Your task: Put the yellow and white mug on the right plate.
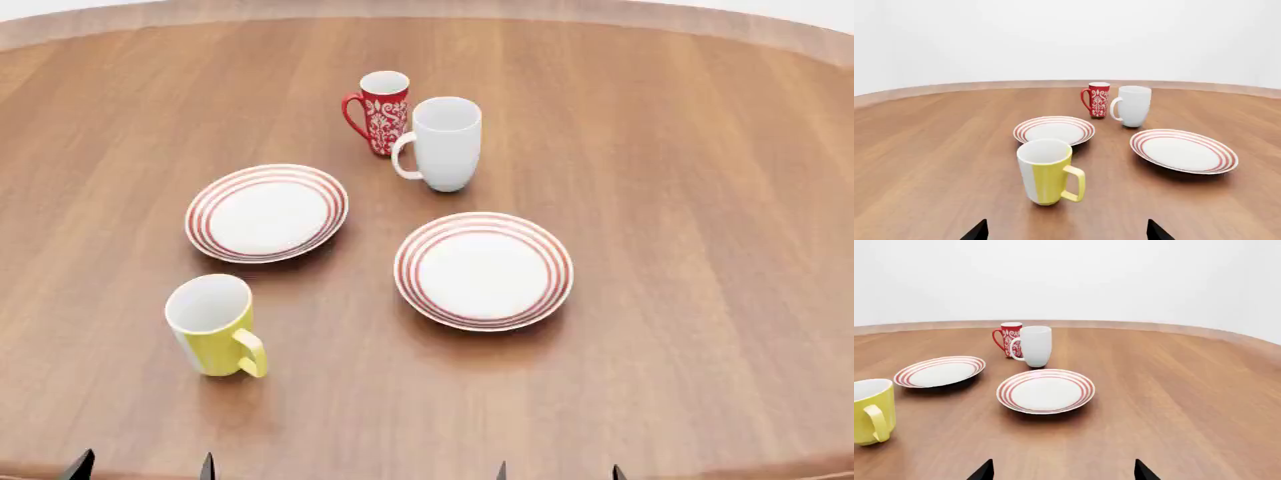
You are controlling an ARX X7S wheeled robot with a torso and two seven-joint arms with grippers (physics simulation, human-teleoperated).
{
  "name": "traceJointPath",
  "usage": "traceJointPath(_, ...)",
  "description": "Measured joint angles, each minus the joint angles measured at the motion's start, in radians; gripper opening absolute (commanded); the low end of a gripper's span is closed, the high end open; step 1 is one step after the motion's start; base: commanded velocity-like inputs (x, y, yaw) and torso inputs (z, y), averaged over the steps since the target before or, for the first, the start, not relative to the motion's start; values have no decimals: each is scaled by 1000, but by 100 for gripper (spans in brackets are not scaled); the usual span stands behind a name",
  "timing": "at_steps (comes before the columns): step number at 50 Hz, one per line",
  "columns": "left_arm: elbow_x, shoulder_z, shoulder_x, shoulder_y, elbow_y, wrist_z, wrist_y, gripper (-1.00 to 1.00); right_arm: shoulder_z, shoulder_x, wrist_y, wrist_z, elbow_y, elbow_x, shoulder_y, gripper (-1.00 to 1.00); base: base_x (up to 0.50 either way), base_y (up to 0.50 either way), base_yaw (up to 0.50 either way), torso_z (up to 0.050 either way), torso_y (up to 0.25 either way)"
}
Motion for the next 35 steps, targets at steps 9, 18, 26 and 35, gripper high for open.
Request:
traceJointPath(9, -32, 21, -15, 3, 12, -18, -29, 100, -10, 15, 5, 10, -6, 57, 0, 100, 0, 0, 0, 0, 0)
traceJointPath(18, -58, 48, -34, 8, 23, -41, -35, 100, -26, 34, 8, 29, -11, 103, 0, 100, 0, 0, 0, 0, 0)
traceJointPath(26, -73, 70, -50, 14, 31, -57, -24, 100, -54, 52, 6, 48, -12, 107, -1, 100, 0, 0, 0, 0, 0)
traceJointPath(35, -85, 89, -62, 16, 31, -74, -9, 100, -79, 69, -4, 62, -15, 110, -4, 100, 0, 428, 0, 0, 0)
